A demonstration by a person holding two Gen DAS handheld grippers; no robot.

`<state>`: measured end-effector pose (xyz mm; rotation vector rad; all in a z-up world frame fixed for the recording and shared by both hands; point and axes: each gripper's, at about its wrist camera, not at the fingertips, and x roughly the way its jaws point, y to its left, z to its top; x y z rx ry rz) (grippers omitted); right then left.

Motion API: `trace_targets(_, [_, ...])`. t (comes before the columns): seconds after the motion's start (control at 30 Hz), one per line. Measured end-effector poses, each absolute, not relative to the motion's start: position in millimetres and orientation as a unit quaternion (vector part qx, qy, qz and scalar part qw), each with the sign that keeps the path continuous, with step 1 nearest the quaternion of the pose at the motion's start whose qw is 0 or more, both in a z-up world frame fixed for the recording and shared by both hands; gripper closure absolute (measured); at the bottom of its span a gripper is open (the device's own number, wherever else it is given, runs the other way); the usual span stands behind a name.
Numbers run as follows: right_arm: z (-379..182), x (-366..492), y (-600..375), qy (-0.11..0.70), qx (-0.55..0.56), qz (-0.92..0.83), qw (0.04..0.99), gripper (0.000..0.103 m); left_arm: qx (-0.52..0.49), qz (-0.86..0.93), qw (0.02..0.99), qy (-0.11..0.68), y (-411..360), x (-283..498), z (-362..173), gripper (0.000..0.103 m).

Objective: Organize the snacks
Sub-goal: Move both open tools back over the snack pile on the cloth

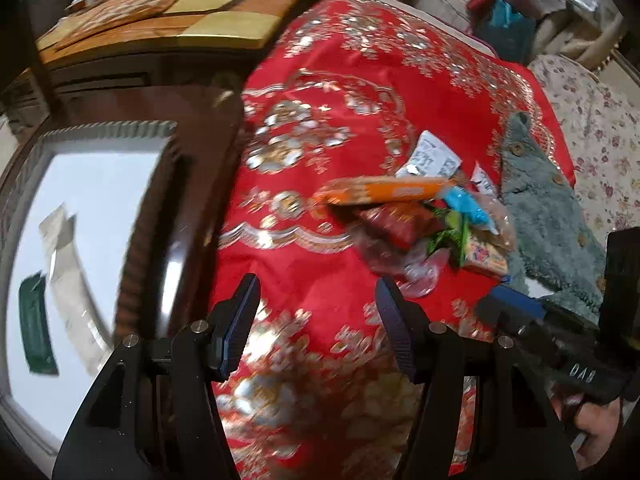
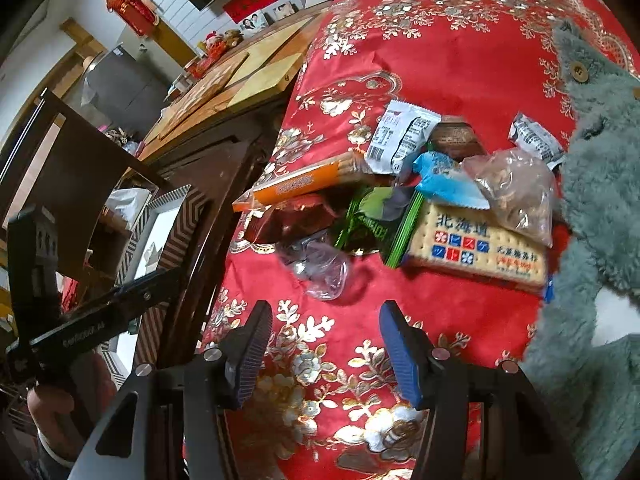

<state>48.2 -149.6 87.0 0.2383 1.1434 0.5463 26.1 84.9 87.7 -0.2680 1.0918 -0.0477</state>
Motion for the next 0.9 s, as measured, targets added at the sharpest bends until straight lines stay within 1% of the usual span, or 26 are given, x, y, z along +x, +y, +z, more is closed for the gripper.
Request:
trace_targets(0.3, [98, 80, -138, 0.517, 0.09, 0.26, 0.811, 0.049, -0.129, -0.015, 0.843, 0.522, 85, 57, 86, 0.043])
trace_targets(0.5, [96, 108, -102, 0.509, 0.031, 0.269, 0.817, 0.049, -0.137, 0.013, 0.839, 0.527, 107, 51, 80, 0.043])
trace_targets(0.6, [87, 121, -86, 0.513, 0.029, 0.294, 0.806, 0.049, -0.137, 0.025, 0.833, 0.536, 118, 48, 72, 0.043])
trace_targets(0.7, [77, 114, -63, 0.515, -0.006, 0.336, 0.788, 0.048, -0.145, 0.033, 0.829, 0.539, 129, 43, 66, 0.043])
trace_targets(0.77, [73, 96, -49, 0.502, -0.046, 0.37, 0.78, 0.046, -0.145, 0.037, 0.829, 0.539, 135, 39, 64, 0.043])
trace_targets(0.9, [72, 56, -41, 0.505, -0.086, 0.441, 0.737, 0.047, -0.138, 0.03, 0.828, 0.543, 138, 33, 62, 0.043])
